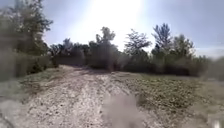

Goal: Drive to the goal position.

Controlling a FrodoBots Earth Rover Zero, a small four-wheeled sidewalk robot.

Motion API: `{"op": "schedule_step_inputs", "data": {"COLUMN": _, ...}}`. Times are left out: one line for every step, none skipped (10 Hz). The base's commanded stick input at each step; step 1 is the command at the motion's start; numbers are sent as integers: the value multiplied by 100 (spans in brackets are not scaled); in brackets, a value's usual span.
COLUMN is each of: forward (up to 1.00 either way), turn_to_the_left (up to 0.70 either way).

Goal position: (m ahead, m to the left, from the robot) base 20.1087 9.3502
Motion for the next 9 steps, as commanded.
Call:
{"op": "schedule_step_inputs", "data": {"forward": 70, "turn_to_the_left": 0}}
{"op": "schedule_step_inputs", "data": {"forward": 70, "turn_to_the_left": 0}}
{"op": "schedule_step_inputs", "data": {"forward": 70, "turn_to_the_left": 0}}
{"op": "schedule_step_inputs", "data": {"forward": 70, "turn_to_the_left": 0}}
{"op": "schedule_step_inputs", "data": {"forward": 70, "turn_to_the_left": 31}}
{"op": "schedule_step_inputs", "data": {"forward": 70, "turn_to_the_left": 35}}
{"op": "schedule_step_inputs", "data": {"forward": 70, "turn_to_the_left": 35}}
{"op": "schedule_step_inputs", "data": {"forward": 70, "turn_to_the_left": 35}}
{"op": "schedule_step_inputs", "data": {"forward": 70, "turn_to_the_left": 35}}
